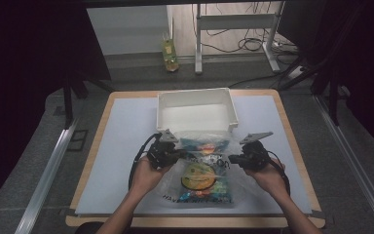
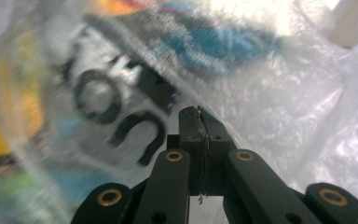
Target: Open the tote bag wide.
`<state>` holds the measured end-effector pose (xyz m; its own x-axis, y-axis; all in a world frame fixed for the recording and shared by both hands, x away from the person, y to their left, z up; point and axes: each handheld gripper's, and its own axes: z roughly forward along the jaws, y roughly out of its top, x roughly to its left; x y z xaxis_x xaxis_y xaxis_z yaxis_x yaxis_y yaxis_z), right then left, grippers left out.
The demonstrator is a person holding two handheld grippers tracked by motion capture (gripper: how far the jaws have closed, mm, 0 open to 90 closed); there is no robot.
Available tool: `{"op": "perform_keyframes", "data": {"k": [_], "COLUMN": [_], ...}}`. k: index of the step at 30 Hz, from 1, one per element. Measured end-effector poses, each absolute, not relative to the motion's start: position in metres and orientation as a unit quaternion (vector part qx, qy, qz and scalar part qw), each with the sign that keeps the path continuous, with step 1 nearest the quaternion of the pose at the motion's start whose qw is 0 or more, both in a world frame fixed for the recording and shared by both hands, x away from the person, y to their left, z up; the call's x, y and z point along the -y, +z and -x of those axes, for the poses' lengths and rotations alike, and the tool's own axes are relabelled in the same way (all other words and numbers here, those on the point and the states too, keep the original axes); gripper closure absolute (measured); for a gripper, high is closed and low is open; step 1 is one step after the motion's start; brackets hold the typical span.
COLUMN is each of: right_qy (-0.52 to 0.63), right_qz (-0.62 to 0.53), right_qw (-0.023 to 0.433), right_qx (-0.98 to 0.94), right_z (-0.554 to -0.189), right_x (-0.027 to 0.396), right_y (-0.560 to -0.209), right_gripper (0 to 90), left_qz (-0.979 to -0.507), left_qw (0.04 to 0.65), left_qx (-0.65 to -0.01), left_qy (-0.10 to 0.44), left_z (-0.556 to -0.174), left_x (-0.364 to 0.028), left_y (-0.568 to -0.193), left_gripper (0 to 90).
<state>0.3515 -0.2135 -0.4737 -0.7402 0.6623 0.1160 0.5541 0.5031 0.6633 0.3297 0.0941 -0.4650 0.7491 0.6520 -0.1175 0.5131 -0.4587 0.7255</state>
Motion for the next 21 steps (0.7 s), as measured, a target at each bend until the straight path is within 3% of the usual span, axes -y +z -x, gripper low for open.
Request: {"op": "perform_keyframes", "data": {"k": [8,21], "right_qy": [0.365,0.376], "right_qz": [-0.367,-0.373], "right_qw": [0.091,0.109], "right_qx": [-0.851,-0.841], "right_z": [-0.368,-0.390], "right_x": [0.216,0.211], "right_y": [-0.471,-0.461], "right_gripper": [88.6,88.6], "left_qz": [-0.869,-0.850], "left_qw": [0.360,0.305], "left_qx": [-0.329,-0.392], "left_qy": [0.089,0.178], "left_z": [-0.327,-0.360], "left_x": [-0.084,-0.099], "left_y": [-0.469,-0.467], "left_gripper": [89.1,89.1]}}
